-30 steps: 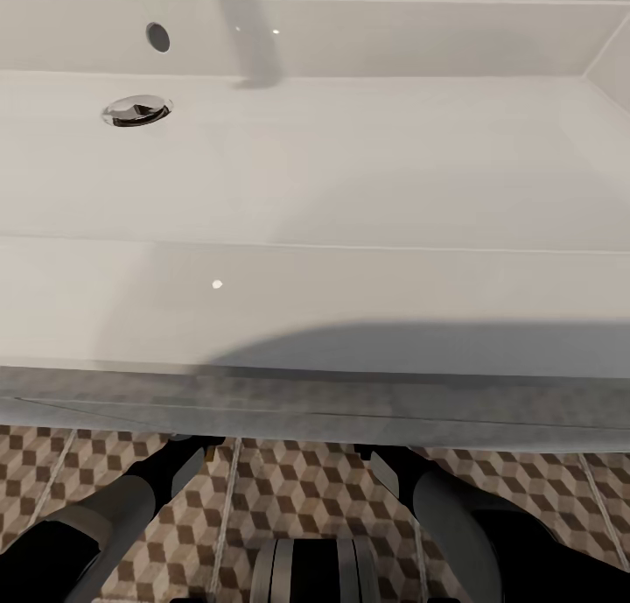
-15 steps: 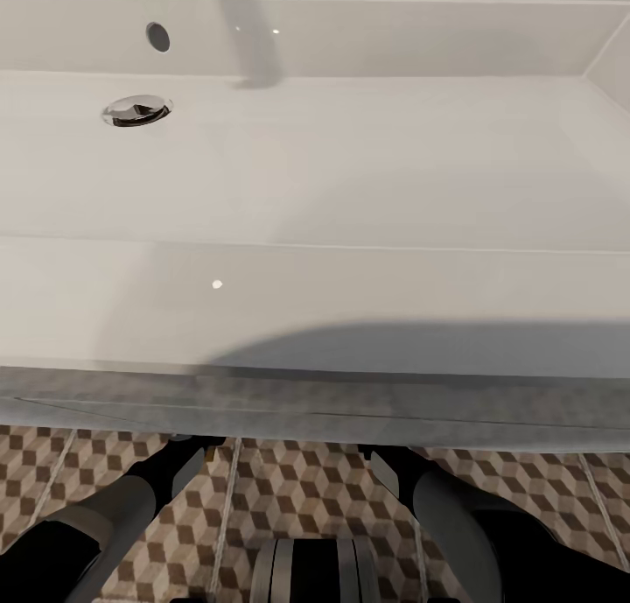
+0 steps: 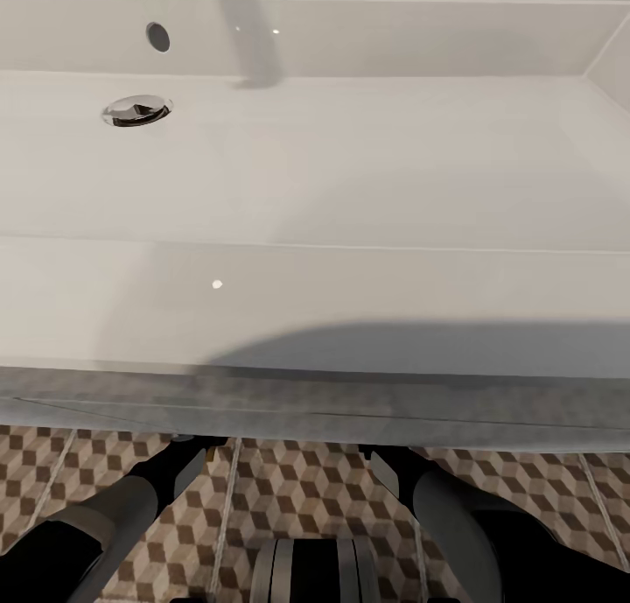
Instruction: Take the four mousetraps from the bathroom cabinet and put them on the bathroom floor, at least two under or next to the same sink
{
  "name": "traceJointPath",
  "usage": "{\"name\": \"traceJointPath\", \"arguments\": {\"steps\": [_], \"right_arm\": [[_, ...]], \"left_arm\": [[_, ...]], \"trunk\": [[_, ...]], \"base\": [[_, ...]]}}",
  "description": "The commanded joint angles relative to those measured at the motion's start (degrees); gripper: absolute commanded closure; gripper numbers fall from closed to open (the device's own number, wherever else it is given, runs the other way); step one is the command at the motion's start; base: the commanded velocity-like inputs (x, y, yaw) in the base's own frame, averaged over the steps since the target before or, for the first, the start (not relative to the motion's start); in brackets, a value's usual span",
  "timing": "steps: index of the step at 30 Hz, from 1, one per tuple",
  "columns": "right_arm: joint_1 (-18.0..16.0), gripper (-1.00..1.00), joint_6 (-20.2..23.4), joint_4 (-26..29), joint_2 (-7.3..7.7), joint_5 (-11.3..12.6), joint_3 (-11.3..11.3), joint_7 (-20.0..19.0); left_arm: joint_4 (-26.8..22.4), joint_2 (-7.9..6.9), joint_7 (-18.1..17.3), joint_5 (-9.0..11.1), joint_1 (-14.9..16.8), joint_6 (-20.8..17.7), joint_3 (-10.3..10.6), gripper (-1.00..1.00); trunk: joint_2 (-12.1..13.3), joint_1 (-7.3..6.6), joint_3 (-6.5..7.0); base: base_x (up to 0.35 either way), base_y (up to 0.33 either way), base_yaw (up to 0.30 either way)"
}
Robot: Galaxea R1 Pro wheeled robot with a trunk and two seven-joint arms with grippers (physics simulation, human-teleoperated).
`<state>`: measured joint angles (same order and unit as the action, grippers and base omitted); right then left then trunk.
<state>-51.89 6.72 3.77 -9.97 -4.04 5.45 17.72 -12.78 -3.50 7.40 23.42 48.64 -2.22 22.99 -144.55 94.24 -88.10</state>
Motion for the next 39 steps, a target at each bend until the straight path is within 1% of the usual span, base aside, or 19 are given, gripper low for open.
{"name": "traceJointPath", "arguments": {"steps": [1,10,13,17,19,23,28,39], "right_arm": [[-0.84,1.0,0.31,0.18,-0.03,0.05,0.96,0.2],[-0.84,1.0,0.4,0.12,-0.03,0.14,1.18,0.21],[-0.89,1.0,0.73,0.1,-0.03,0.16,2.39,0.21],[-1.05,1.0,1.08,0.0,0.0,0.17,4.89,0.21],[-1.14,1.0,1.18,-0.07,0.02,0.17,5.33,0.23],[-1.24,1.0,1.61,-0.14,0.02,0.17,5.68,0.25],[-1.28,1.0,4.83,-0.06,0.05,0.03,5.78,0.21],[-1.28,1.0,5.59,0.12,0.27,0.03,5.84,0.21]], "left_arm": [[-0.13,-0.04,0.34,0.42,-0.02,-0.24,0.48,-1.0],[-0.01,-0.02,0.34,0.4,-0.02,-0.24,0.48,-1.0],[-0.04,-0.02,0.34,0.4,-0.04,-0.24,0.48,-1.0],[-0.05,0.03,0.34,0.4,-0.02,-0.24,0.48,-1.0],[-0.05,0.04,0.34,0.4,-0.03,-0.24,0.48,-1.0],[-0.05,0.01,0.34,0.4,-0.04,-0.24,0.48,-1.0],[-0.05,0.01,0.34,0.4,-0.04,-0.24,0.48,-1.0],[-0.05,0.03,0.34,0.41,-0.04,-0.24,0.48,-1.0]], "trunk": [[-0.01,-0.02,-0.02],[-0.01,-0.02,-0.02],[-0.01,-0.02,-0.02],[-0.01,-0.02,-0.02],[-0.01,-0.02,-0.02],[-0.01,-0.02,-0.02],[-0.01,-0.02,-0.02],[-0.01,-0.02,-0.02]], "base": [[0.0,0.0,0.0],[0.0,0.0,0.0],[0.0,0.0,0.0],[0.0,0.0,0.0],[0.0,0.0,0.0],[0.0,0.0,0.0],[0.0,0.0,0.0],[0.0,0.0,0.0]]}}
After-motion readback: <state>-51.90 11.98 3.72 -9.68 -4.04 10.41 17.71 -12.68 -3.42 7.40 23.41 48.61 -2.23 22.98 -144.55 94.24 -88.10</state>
